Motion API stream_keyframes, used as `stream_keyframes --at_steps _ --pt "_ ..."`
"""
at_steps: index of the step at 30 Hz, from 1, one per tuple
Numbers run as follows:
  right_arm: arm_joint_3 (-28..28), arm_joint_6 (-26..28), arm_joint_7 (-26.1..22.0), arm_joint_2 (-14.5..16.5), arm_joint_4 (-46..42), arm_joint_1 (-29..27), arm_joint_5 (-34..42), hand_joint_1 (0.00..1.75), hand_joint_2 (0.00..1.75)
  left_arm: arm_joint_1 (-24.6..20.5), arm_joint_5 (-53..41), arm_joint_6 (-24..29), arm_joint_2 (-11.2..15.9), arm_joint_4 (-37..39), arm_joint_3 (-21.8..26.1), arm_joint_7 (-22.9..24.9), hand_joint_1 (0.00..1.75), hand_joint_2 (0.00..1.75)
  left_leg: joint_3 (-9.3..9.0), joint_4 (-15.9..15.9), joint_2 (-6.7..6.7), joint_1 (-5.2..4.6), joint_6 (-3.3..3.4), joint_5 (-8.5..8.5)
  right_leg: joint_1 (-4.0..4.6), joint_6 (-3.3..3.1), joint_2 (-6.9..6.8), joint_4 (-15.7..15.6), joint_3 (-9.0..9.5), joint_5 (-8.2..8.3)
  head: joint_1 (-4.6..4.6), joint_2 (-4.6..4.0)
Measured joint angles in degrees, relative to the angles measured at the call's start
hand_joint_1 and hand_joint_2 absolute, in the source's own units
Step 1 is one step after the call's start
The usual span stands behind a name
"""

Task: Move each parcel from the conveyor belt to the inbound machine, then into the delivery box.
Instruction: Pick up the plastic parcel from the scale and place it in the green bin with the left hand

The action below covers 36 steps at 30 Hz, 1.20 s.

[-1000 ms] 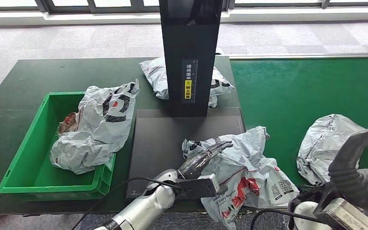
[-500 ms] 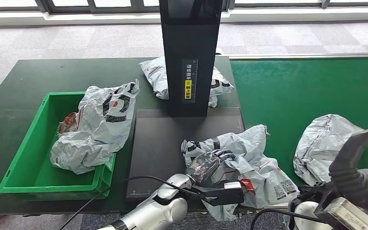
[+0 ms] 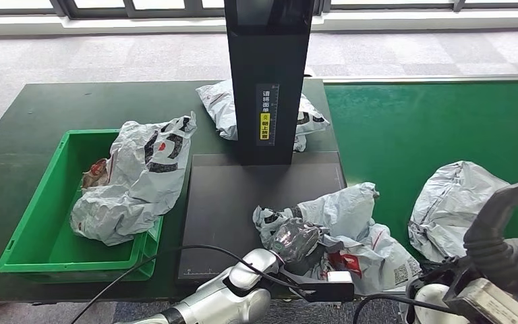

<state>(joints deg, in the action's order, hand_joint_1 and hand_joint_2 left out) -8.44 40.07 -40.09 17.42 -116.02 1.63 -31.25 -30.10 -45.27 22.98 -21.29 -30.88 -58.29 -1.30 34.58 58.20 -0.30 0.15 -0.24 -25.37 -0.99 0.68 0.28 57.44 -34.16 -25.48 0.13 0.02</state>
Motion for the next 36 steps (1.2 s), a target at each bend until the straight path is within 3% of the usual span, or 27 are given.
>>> stream_keyframes --at_steps 14,17,20,23,25,30,36 --pt "0.0 0.0 0.0 0.0 0.0 0.0 0.0 0.0 1.75 0.0 -0.1 0.1 0.0 0.4 -0.8 0.0 1.75 1.75 -0.02 0.0 0.0 0.01 0.0 0.01 0.01 0.0 0.0 0.0 0.03 0.0 0.0 0.0" --pt "-0.1 0.0 0.0 0.0 0.0 -0.1 -0.2 0.0 1.75 0.9 -6.1 5.0 0.1 -1.2 -0.1 2.6 1.75 1.75 -0.08 0.0 0.04 0.0 0.0 -0.08 0.0 0.0 0.05 0.0 0.04 -0.05 -0.02 0.0" --pt "-1.0 0.0 0.0 0.0 -0.1 -0.3 -0.4 0.0 1.75 3.4 -24.2 14.2 0.4 -8.9 5.9 2.9 1.75 1.75 -0.02 0.0 0.07 0.0 0.0 -0.16 -0.01 0.0 0.11 0.0 -0.05 -0.12 -0.01 0.0" --pt "-2.0 0.0 0.0 0.0 -0.3 -0.5 -0.2 0.0 1.75 6.4 -35.8 16.7 1.2 -24.3 15.9 -2.0 1.75 1.75 0.06 0.0 0.17 0.0 -0.01 -0.16 -0.01 -0.02 0.21 0.0 -0.19 -0.11 -0.01 0.0" --pt "-2.5 0.0 0.0 0.0 -0.4 -0.6 -0.1 0.0 1.75 7.9 -37.2 17.3 1.5 -34.1 21.9 -3.6 1.75 1.75 0.05 0.0 0.25 0.01 -0.02 -0.18 0.01 -0.03 0.28 0.1 -0.21 -0.12 -0.02 0.0" --pt "-3.4 0.0 0.0 0.0 -0.6 -0.7 0.0 0.0 1.75 11.2 -35.0 17.4 2.1 -49.0 31.2 -8.5 1.75 1.75 0.09 0.0 0.17 0.05 -0.05 -0.17 0.04 -0.04 0.15 0.1 -0.18 -0.2 -0.01 0.0" --pt "-4.2 0.0 0.0 0.0 -0.7 -0.8 0.0 0.0 1.75 14.0 -30.9 17.4 2.6 -60.6 39.5 -12.4 1.75 1.75 0.08 0.0 0.11 0.05 -0.06 -0.11 0.04 -0.04 0.08 0.1 -0.13 -0.19 0.0 0.0"
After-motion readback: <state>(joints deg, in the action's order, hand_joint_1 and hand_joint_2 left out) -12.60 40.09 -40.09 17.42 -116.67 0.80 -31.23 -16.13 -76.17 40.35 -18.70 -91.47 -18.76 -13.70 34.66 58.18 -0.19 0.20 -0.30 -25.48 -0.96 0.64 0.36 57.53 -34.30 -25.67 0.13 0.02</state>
